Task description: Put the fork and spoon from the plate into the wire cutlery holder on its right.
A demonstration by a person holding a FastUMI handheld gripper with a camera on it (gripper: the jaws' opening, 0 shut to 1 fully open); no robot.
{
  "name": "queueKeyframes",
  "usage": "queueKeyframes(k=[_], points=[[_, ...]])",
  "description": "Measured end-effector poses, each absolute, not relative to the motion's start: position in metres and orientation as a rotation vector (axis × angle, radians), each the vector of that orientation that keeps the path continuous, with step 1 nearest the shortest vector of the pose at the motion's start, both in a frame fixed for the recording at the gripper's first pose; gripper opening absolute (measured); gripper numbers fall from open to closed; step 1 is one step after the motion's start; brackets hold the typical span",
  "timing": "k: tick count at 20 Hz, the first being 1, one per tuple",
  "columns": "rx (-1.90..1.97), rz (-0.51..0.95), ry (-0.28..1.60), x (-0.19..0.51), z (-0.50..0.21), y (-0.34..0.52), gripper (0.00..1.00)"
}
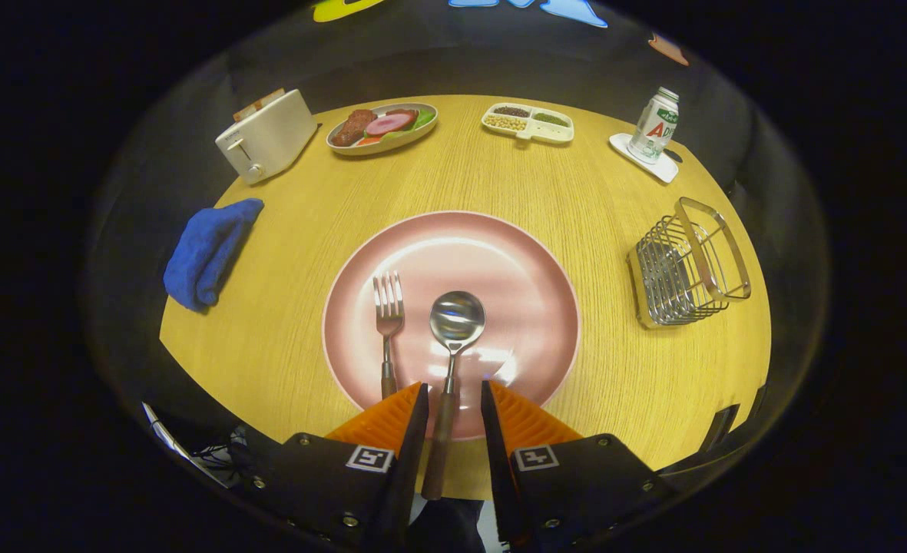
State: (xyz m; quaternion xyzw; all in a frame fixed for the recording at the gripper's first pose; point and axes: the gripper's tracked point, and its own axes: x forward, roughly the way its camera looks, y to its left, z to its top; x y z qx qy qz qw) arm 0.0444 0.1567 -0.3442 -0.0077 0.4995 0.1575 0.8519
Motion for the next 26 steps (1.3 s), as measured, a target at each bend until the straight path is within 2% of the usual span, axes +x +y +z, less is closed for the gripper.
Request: queueKeyframes(k=[6,8,10,12,14,26], points=[[-0.025,0.32,1.102,0.04,-0.361,0.158,0.43],[-0.007,0.318,1.122,0.043,-0.369,0.156,0.17],[0.009,0.329,1.13,0.038,-0.37,0.162,0.2],[0.015,0.308,1.13,0.039,-0.368,0.159,0.09],[0.033,0.305,1.13,0.04,-0.369,0.161,0.05],[0.069,0.268,1.061,0.056,-0.334,0.144,0.05]])
